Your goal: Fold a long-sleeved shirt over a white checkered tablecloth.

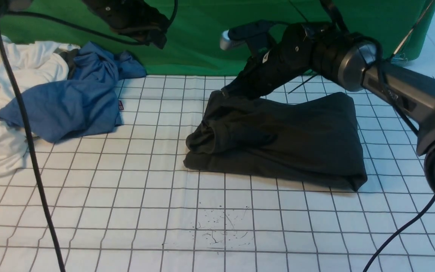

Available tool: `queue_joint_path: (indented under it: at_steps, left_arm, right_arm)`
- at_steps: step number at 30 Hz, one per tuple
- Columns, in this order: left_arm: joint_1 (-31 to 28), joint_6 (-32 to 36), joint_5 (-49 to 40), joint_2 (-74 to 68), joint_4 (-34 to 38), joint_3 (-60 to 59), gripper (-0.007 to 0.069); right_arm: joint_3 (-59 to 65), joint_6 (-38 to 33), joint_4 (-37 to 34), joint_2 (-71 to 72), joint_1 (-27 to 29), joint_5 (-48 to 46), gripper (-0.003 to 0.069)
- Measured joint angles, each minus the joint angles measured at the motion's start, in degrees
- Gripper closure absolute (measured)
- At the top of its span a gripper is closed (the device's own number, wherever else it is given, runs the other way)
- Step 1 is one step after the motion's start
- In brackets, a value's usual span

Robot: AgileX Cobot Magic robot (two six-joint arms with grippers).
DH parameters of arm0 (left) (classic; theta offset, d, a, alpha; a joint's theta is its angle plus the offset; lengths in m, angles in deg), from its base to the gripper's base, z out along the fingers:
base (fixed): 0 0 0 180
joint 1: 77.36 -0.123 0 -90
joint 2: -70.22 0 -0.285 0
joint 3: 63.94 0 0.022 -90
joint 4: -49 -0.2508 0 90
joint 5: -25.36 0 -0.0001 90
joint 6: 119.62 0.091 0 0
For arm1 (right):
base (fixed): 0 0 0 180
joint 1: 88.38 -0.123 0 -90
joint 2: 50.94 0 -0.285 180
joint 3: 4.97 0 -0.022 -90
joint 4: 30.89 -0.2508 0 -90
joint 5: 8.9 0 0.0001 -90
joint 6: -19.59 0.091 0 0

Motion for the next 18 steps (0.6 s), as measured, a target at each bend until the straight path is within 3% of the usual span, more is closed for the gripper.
queue_joint_path:
  at_steps: [7,18]
  left_arm:
    - [1.83,3.78,-0.92,-2.16,3.58,0.0,0.042]
    - [10.02,6.91,-0.81,-12.34,5.96,0.0,0.0389]
  right_arm:
    - [-5.39,-0.42,0.92,2.05,4.44,-10.74,0.0645]
    - [-7.77,-5.81,3.07,15.64,11.37,-23.39,0.064]
